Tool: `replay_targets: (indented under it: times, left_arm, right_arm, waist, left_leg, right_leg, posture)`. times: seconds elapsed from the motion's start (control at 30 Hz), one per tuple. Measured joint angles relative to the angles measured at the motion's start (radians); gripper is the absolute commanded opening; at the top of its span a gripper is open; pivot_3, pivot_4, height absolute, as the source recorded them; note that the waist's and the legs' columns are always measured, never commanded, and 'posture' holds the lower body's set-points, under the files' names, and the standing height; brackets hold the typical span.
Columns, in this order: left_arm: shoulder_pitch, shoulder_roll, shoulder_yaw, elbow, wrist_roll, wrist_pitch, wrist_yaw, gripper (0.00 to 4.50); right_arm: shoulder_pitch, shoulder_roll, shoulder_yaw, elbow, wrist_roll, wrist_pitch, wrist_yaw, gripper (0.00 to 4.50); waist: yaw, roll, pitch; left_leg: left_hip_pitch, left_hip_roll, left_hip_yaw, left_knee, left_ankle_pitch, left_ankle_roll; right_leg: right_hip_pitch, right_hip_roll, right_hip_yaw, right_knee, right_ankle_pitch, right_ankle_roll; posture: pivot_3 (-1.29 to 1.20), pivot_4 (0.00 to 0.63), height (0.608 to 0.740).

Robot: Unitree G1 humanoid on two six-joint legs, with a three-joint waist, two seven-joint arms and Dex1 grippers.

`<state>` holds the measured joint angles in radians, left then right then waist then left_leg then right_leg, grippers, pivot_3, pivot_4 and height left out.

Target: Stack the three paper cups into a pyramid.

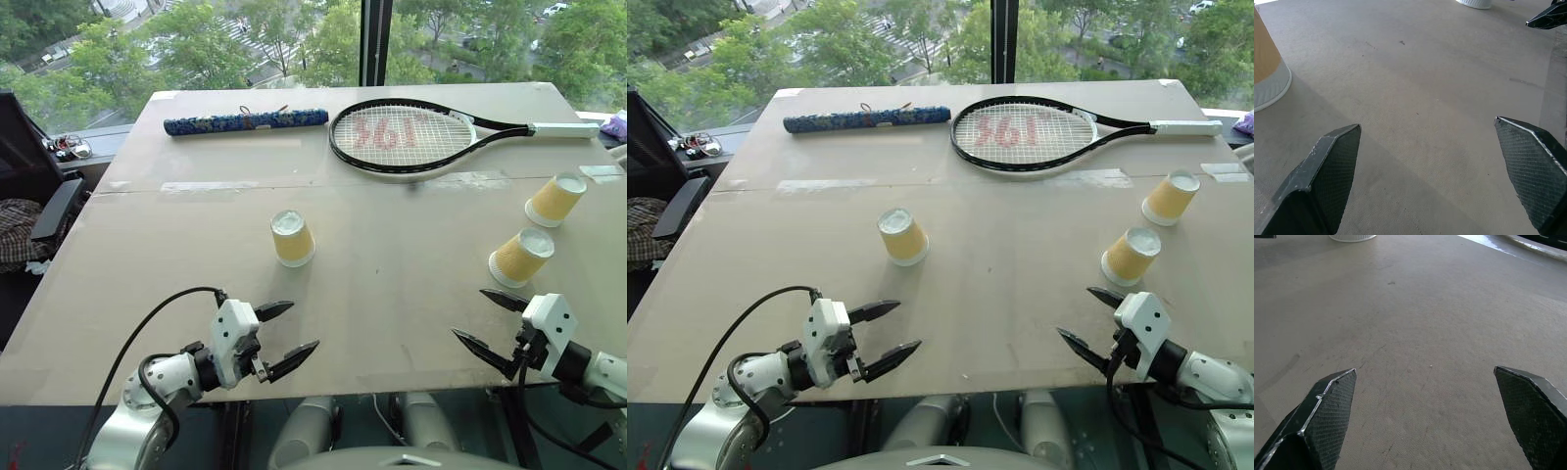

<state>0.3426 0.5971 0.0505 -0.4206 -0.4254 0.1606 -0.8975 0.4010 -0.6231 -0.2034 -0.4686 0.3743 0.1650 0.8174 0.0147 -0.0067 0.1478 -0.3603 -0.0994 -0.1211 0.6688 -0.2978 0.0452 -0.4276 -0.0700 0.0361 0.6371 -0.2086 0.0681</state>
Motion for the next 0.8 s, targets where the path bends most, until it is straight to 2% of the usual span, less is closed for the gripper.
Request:
replay_targets:
  times: [0.3, 0.43, 0.6, 0.8]
  left_arm:
    - [-0.042, 0.005, 0.033, -0.043, -0.088, 0.053, 0.007, 4.50]
    - [-0.074, 0.025, 0.035, -0.073, -0.130, 0.068, -0.026, 4.50]
    - [-0.097, 0.047, 0.035, -0.093, -0.160, 0.073, -0.073, 4.50]
    - [-0.103, 0.066, 0.028, -0.098, -0.177, 0.076, -0.132, 4.50]
  right_arm:
    - [-0.020, 0.085, -0.004, -0.002, -0.030, -0.029, -0.096, 4.45]
    - [0.056, 0.133, -0.073, -0.023, -0.056, -0.036, -0.189, 4.45]
    - [0.136, 0.161, -0.138, -0.037, -0.046, -0.019, -0.234, 4.45]
    - [0.052, 0.202, -0.197, -0.034, -0.037, 0.046, -0.354, 4.45]
  waist:
    - [0.000, 0.000, 0.000]
    - [0.003, 0.000, 0.000]
    - [-0.004, 0.002, 0.000]
    - [-0.003, 0.002, 0.000]
  left_leg:
    - [0.000, 0.000, -0.001, 0.000, 0.000, 0.000]
    - [-0.001, 0.000, -0.002, 0.000, 0.000, -0.001]
    - [0.000, 0.000, -0.001, -0.001, 0.000, -0.001]
    - [0.000, 0.000, 0.000, -0.001, 0.000, -0.001]
  right_leg:
    - [0.000, 0.000, -0.001, 0.000, 0.000, 0.000]
    - [0.000, 0.000, -0.002, 0.000, 0.000, 0.000]
    - [0.000, 0.000, -0.001, 0.000, 0.000, 0.000]
    - [0.000, 0.001, 0.000, 0.000, 0.000, 0.000]
  posture:
    - [0.00, 0.150, 0.740]
    - [0.00, 0.150, 0.740]
    - [0.00, 0.150, 0.740]
    - [0.00, 0.150, 0.740]
